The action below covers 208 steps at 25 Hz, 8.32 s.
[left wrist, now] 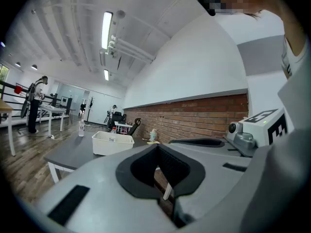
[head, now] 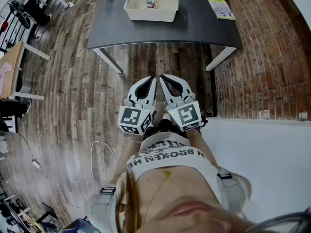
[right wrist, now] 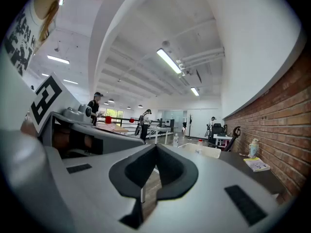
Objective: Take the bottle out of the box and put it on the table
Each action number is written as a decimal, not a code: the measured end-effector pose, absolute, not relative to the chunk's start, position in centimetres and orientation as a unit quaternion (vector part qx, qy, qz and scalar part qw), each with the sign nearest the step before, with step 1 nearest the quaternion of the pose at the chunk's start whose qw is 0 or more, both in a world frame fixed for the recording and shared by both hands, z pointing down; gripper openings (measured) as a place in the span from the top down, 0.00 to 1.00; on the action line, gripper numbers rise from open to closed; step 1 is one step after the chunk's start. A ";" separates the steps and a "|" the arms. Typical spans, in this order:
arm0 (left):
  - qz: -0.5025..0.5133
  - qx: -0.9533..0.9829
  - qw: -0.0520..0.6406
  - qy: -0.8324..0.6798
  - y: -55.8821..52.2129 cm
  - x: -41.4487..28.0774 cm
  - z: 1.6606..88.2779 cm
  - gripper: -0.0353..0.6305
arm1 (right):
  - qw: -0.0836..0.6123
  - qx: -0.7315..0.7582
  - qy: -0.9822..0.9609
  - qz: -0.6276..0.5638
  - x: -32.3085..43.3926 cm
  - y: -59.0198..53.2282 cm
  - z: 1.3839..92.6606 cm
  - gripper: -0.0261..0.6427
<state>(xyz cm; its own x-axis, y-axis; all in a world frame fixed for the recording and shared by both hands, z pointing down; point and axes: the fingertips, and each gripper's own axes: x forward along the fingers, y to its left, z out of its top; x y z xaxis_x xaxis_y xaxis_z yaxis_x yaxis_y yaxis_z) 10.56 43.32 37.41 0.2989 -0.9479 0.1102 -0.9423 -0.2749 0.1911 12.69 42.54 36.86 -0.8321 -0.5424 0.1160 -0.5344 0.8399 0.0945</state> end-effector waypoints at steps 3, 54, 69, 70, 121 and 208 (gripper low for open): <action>-0.016 0.797 0.112 -0.593 43.0 10.8 37.6 0.94 | 0.068 0.277 -0.958 -0.038 13.1 42.0 37.0 0.95; -0.002 0.828 0.136 -0.544 20.4 -3.6 39.9 0.94 | 0.079 0.286 -0.954 0.032 -2.1 18.9 40.1 0.95; -0.004 0.833 0.149 -0.533 17.7 -5.2 40.5 0.94 | 0.087 0.302 -0.949 0.040 -3.3 16.7 40.8 0.95; -0.004 0.832 0.149 -0.534 17.3 -5.2 40.6 0.94 | 0.087 0.301 -0.949 0.040 -3.4 16.3 40.8 0.95; 0.005 0.802 0.142 -0.581 -7.7 -8.5 40.2 0.94 | 0.089 0.273 -0.957 0.030 -5.6 -9.4 40.3 0.95; 0.054 0.760 0.214 -0.611 -10.8 -18.4 46.9 0.94 | 0.176 0.328 -0.928 0.029 -10.9 -22.1 48.7 0.94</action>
